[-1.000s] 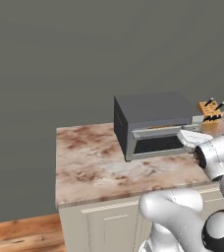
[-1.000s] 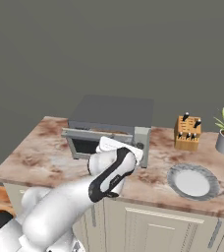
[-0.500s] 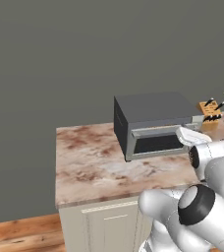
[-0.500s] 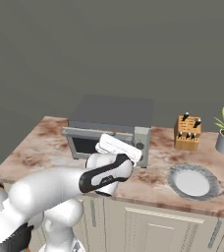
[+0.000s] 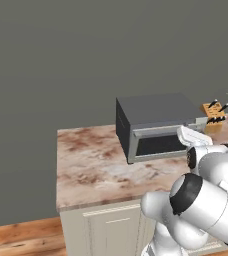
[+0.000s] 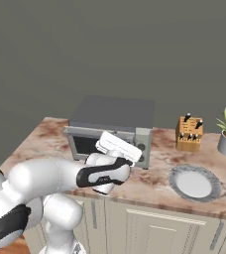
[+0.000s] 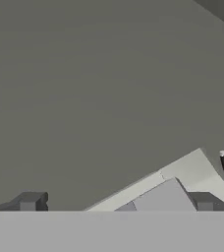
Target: Pull the toaster oven rack outwards. Pick up the baguette from the plate and place it on the toaster oven rack. Close the toaster oven door fully and set the temperature to the lowest setting.
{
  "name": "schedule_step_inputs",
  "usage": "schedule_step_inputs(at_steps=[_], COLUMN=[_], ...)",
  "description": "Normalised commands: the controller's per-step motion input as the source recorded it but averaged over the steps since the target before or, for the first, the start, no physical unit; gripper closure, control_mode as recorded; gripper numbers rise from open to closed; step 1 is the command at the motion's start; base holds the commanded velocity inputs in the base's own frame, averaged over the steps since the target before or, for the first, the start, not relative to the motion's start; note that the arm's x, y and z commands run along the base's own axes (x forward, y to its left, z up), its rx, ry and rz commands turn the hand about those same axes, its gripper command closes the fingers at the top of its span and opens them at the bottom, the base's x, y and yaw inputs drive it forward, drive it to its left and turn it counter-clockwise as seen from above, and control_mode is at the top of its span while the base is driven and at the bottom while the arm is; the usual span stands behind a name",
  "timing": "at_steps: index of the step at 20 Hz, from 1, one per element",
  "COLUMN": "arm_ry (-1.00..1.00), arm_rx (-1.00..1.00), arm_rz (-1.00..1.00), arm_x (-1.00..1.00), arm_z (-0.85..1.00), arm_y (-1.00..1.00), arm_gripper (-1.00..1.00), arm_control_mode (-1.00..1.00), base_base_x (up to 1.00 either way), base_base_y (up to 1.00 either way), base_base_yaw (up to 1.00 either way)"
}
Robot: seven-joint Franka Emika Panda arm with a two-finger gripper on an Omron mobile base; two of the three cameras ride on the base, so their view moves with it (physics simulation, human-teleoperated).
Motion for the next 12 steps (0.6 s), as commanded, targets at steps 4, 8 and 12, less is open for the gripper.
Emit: schedule_step_inputs(at_steps=[4, 8, 12], arm_ry=[0.00, 0.00, 0.00], arm_rx=[-0.02, -0.02, -0.03], arm_rz=[-0.31, -0.28, -0.27], arm_x=[0.42, 0.48, 0.48], arm_z=[0.20, 0.44, 0.45], arm_y=[1.00, 1.00, 0.99], arm_gripper=[-1.00, -1.00, -1.00], arm_control_mode=[-1.00, -1.00, -1.00], base_base_x=[0.00, 0.00, 0.00], base_base_y=[0.00, 0.00, 0.00], base_base_yaw=[0.00, 0.00, 0.00])
